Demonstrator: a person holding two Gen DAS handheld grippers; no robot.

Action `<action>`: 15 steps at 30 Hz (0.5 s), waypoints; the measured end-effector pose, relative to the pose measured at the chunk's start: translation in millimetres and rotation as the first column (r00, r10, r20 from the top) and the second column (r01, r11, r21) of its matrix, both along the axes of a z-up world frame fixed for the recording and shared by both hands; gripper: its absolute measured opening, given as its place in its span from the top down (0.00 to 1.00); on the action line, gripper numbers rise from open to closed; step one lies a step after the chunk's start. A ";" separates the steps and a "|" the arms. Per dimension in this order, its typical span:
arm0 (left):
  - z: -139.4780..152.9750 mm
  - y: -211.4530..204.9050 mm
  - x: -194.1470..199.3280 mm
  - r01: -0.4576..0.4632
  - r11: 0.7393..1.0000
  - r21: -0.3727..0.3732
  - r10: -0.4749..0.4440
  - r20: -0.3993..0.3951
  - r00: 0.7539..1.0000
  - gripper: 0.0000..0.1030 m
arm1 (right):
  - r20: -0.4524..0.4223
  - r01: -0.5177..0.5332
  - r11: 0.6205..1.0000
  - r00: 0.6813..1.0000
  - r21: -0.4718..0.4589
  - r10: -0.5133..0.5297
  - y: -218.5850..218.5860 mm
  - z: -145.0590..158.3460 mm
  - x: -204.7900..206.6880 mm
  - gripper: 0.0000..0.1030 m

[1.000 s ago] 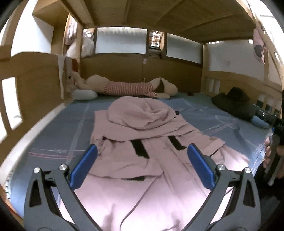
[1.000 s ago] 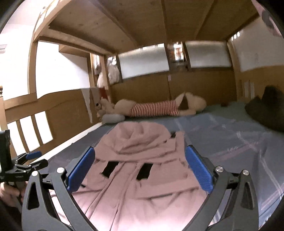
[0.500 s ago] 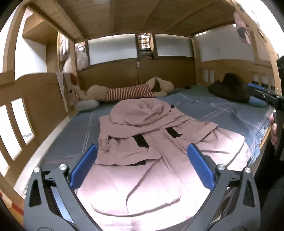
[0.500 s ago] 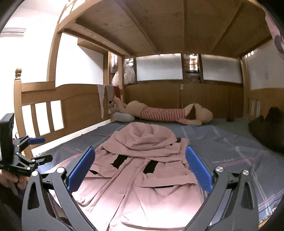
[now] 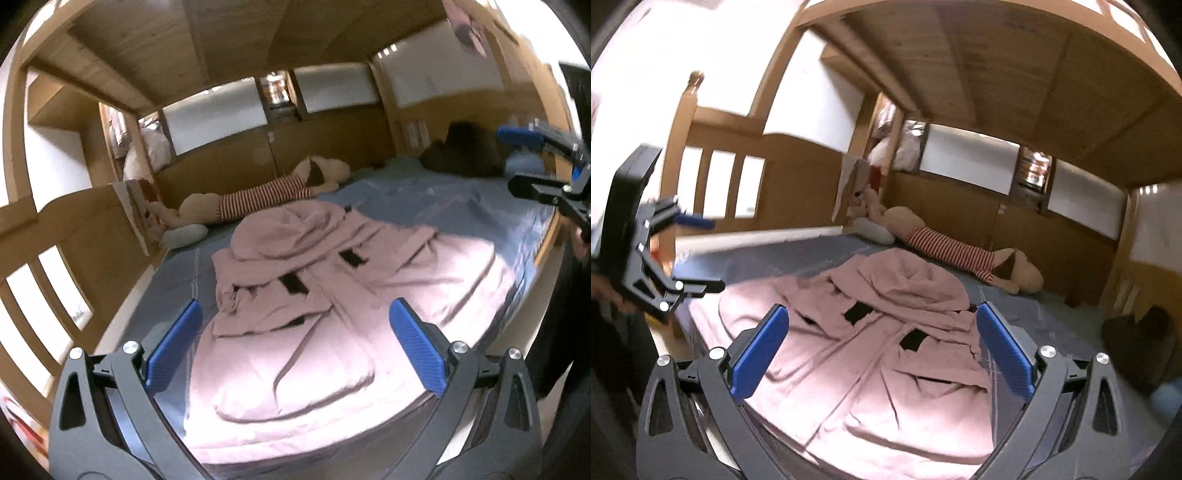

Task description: Fold large clothes

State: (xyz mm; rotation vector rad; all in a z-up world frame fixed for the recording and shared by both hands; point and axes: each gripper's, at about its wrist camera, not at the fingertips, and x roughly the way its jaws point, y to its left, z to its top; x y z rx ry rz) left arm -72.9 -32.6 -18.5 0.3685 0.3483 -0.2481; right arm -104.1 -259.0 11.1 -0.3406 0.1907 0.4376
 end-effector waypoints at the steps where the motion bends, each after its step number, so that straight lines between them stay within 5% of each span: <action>1: -3.2 -1.1 -1.3 0.005 1.000 0.020 -0.005 -0.016 1.000 0.02 | 0.004 -0.009 1.000 1.000 -0.023 0.009 3.4 -2.3 -3.8 0.01; 7: -34.1 -13.6 -14.4 0.115 0.973 0.201 -0.097 -0.096 0.991 0.02 | 0.041 -0.049 0.961 0.997 -0.273 0.063 28.1 -45.7 -25.4 0.01; 10: -69.3 -25.6 -26.5 0.213 0.911 0.354 -0.179 -0.127 0.976 0.02 | 0.045 -0.070 0.885 0.994 -0.459 0.102 40.2 -85.9 -32.7 0.01; 15: -126.2 -37.8 -33.1 0.295 0.791 0.536 -0.265 -0.134 0.955 0.02 | 0.040 -0.095 0.766 0.987 -0.636 0.155 50.0 -139.8 -41.5 0.01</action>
